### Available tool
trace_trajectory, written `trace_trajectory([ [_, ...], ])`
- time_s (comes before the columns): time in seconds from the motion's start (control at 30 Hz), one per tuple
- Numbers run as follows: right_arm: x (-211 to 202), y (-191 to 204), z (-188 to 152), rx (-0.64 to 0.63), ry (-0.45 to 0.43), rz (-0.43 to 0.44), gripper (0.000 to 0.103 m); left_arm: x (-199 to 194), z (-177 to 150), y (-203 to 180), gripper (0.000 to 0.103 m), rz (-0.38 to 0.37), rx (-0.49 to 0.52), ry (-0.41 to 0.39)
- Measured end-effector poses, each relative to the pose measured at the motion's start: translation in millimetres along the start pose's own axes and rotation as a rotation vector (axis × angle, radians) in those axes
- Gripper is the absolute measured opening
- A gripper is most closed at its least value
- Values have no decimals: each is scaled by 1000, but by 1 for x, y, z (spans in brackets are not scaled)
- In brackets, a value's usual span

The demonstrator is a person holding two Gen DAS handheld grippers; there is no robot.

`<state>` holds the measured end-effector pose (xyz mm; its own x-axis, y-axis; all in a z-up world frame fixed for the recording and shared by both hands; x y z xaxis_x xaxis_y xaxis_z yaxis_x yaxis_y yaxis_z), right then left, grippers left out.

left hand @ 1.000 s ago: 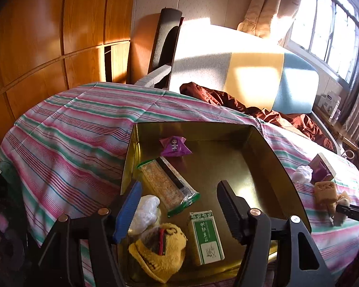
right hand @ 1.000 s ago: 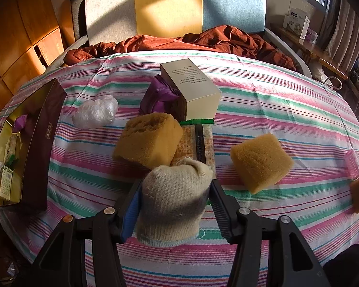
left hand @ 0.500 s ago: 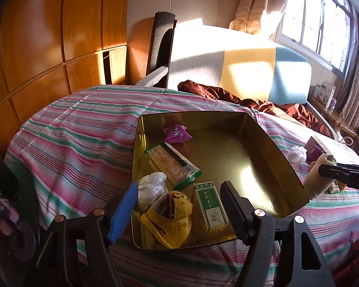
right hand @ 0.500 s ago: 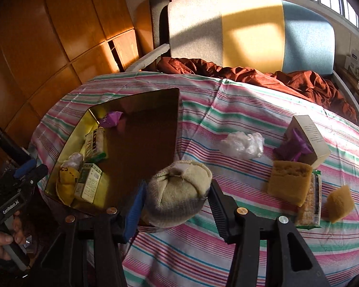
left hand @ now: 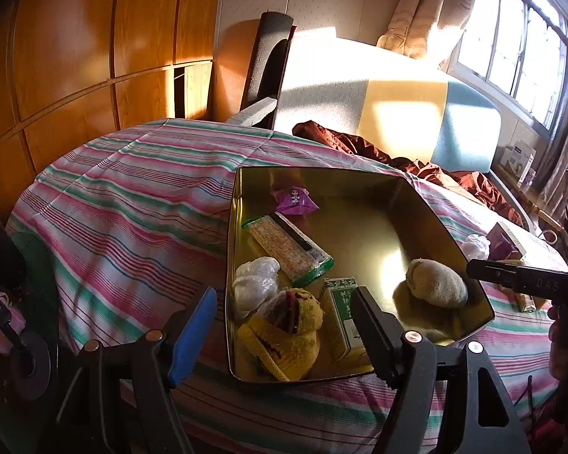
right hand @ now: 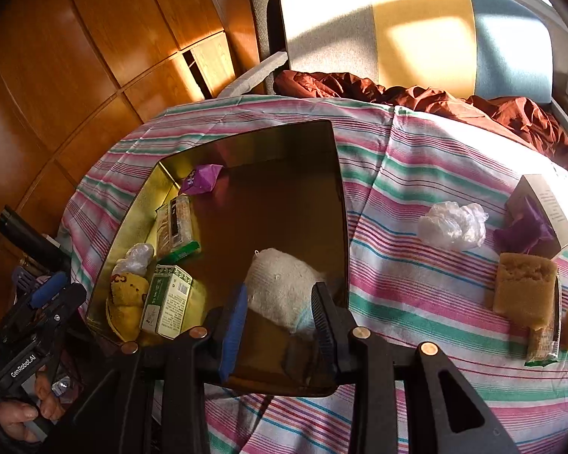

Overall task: Organize objects
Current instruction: 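Lower the beige cloth bundle into the gold tray and open the right gripper, then move the left gripper from the tray to the yellow sponge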

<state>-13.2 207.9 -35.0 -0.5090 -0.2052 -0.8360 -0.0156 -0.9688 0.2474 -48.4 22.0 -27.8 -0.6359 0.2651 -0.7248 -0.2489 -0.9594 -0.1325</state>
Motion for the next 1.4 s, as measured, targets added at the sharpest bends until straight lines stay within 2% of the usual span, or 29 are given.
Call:
trace_trajectory([
  [0.1, -6, 5, -3, -27, -38, -51, 50, 2, -2, -1, 74, -3, -4, 5],
  [0.17, -8, 11, -5, -49, -63, -76, 54, 2, -2, -2, 75, 1, -3, 5],
  [0.3, -13, 23, -8, -110, -121, -219, 55, 0, -2, -2, 78, 8, -5, -4],
  [0.4, -13, 24, -11, -105, -126, -248, 59, -3, -1, -1, 78, 15, -3, -13],
  [0.53, -12, 19, -16, -95, -103, -250, 59, -6, -2, -5, 78, 15, 8, -16],
  [0.7, -18, 7, -20, -48, -113, -173, 60, -8, -3, -12, 78, 12, 30, -15],
  [0.73, -18, 3, -20, -36, -105, -167, 65, -9, -4, -14, 78, 11, 36, -15],
  [0.77, -20, -2, -20, -23, -107, -178, 81, -9, -4, -15, 78, 10, 41, -15],
  [0.8, -23, -7, -20, -16, -119, -194, 90, -9, -4, -17, 78, 10, 47, -13],
  [0.83, -27, -12, -20, -7, -130, -206, 91, -10, -4, -18, 78, 11, 53, -13],
  [0.97, -41, -37, -18, 33, -156, -233, 97, -11, -4, -26, 79, 10, 76, -11],
  [1.1, -61, -75, -12, 90, -188, -294, 98, -12, -4, -35, 79, 4, 104, -6],
  [1.23, -86, -135, -7, 191, -211, -382, 98, -11, -4, -45, 79, -4, 128, -1],
  [1.4, -111, -226, -15, 328, -214, -558, 98, -12, -1, -65, 80, -24, 174, 2],
])
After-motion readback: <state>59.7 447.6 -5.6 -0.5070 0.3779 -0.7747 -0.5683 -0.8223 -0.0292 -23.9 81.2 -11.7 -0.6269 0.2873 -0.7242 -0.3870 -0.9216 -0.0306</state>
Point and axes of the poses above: each gripper's, at about its wrist camera, not at the fingertips, and x roughly the way its jaws point, y to its left, z to its top, the point moved 3 cm from there along x, roughly the way its jaws point, and after that the axes turned 4 degrees about y, right-handed, at the moved point
